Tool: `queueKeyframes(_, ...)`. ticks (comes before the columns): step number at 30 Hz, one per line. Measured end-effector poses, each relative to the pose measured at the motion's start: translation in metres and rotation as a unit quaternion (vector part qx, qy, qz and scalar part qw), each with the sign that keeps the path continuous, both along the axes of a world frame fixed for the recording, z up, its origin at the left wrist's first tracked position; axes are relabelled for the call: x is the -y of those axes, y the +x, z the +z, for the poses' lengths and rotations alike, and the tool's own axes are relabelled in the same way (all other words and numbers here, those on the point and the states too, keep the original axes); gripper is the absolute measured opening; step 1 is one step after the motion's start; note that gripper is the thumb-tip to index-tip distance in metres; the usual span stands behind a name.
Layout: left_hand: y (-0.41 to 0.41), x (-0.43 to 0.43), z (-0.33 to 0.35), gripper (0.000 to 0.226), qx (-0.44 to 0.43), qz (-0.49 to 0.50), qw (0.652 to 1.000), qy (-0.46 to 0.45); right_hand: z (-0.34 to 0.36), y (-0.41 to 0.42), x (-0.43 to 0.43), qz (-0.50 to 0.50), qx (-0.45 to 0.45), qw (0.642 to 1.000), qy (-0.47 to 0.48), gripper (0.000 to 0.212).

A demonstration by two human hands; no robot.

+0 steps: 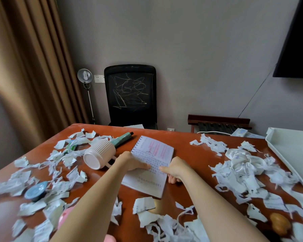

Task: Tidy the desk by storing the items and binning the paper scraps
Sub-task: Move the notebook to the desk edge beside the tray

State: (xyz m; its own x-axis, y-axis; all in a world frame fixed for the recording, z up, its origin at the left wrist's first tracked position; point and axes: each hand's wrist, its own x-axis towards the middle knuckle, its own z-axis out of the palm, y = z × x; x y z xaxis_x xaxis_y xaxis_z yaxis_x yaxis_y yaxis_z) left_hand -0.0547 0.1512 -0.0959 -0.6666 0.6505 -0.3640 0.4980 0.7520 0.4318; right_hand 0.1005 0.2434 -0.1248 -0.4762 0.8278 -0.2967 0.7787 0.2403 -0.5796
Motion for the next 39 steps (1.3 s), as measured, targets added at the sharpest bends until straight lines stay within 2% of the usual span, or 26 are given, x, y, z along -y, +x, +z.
queueKeyframes(6, -0.004, 0.0, 0.015, 0.066, -0.023, -0.019, 0.999, 0.041, 0.003, 0.001, -0.002, -0.006, -0.027, 0.998, -0.049, 0.027)
queueKeyframes(15, 0.009, -0.006, 0.037, 0.095, -0.099, -0.054, 0.989, 0.098, 0.013, 0.009, -0.001, 0.004, -0.066, 0.99, -0.123, 0.039)
queueKeyframes(21, 0.013, -0.001, 0.038, 0.072, -0.079, -0.037, 0.991, 0.103, 0.014, 0.011, 0.001, 0.01, -0.077, 0.988, -0.13, 0.039)
queueKeyframes(25, 0.015, 0.0, 0.039, 0.068, -0.085, -0.034, 0.988, 0.126, 0.019, 0.016, -0.002, 0.011, -0.111, 0.978, -0.178, 0.042)
queueKeyframes(29, 0.013, 0.003, 0.04, 0.079, -0.067, -0.02, 0.986, 0.149, 0.018, 0.014, -0.007, 0.017, -0.145, 0.962, -0.231, 0.038)
queueKeyframes(33, 0.022, 0.01, 0.05, 0.082, -0.037, 0.001, 0.974, 0.222, 0.022, 0.012, -0.018, 0.016, -0.188, 0.955, -0.231, 0.033)
queueKeyframes(39, 0.039, 0.038, 0.07, 0.049, 0.079, 0.06, 0.939, 0.329, 0.054, 0.016, -0.015, 0.074, -0.255, 0.933, -0.244, 0.04)
